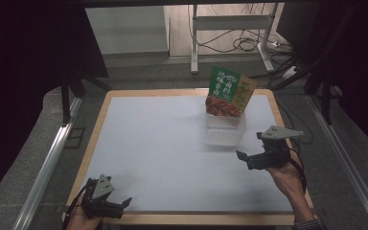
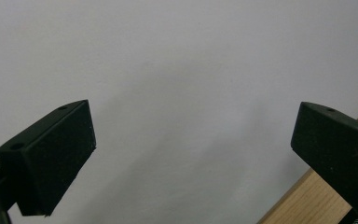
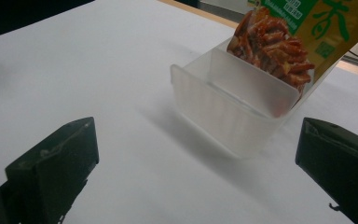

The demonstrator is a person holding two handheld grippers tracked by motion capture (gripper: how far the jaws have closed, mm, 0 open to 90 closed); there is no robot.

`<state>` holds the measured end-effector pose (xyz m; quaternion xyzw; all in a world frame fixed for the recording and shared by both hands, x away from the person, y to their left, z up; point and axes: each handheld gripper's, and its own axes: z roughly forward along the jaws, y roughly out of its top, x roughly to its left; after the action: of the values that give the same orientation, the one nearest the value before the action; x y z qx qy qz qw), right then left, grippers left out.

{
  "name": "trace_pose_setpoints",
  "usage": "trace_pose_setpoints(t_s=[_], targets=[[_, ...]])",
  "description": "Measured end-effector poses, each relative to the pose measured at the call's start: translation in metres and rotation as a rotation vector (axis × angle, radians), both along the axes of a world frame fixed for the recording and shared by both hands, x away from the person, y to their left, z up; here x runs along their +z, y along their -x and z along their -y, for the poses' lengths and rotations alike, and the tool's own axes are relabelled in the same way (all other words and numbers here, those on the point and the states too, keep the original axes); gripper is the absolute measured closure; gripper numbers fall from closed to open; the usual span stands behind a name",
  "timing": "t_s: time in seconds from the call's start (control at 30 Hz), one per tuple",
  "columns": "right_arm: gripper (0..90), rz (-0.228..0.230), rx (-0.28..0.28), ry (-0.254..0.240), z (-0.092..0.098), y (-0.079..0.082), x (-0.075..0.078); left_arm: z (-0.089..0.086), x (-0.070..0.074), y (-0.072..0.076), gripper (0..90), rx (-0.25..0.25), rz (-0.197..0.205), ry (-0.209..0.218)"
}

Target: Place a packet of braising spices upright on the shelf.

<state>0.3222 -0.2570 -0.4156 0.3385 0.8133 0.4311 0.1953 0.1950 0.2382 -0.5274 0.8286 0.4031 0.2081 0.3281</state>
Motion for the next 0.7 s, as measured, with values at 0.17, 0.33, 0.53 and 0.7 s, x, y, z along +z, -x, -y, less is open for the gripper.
trace_pose_setpoints(t_s=[0.17,0.33,0.53,0.7], targets=[[0.0,0.006,0.006,0.008,-0.001,0.012,-0.003,0.000,0.000,0.000,0.0,0.000,0.000,0.000],[0.0,0.002,0.011,0.000,-0.001,0.022,-0.007,0.000,0.000,0.000,0.0,0.002,-0.001,0.003],[0.0,-0.005,0.014,-0.009,0.000,0.034,-0.015,-0.001,0.000,0.000,0.0,0.001,-0.001,0.000],[0.0,-0.017,0.021,-0.032,0.001,0.044,-0.021,-0.001,0.000,0.000,0.0,0.001,-0.001,0.000]])
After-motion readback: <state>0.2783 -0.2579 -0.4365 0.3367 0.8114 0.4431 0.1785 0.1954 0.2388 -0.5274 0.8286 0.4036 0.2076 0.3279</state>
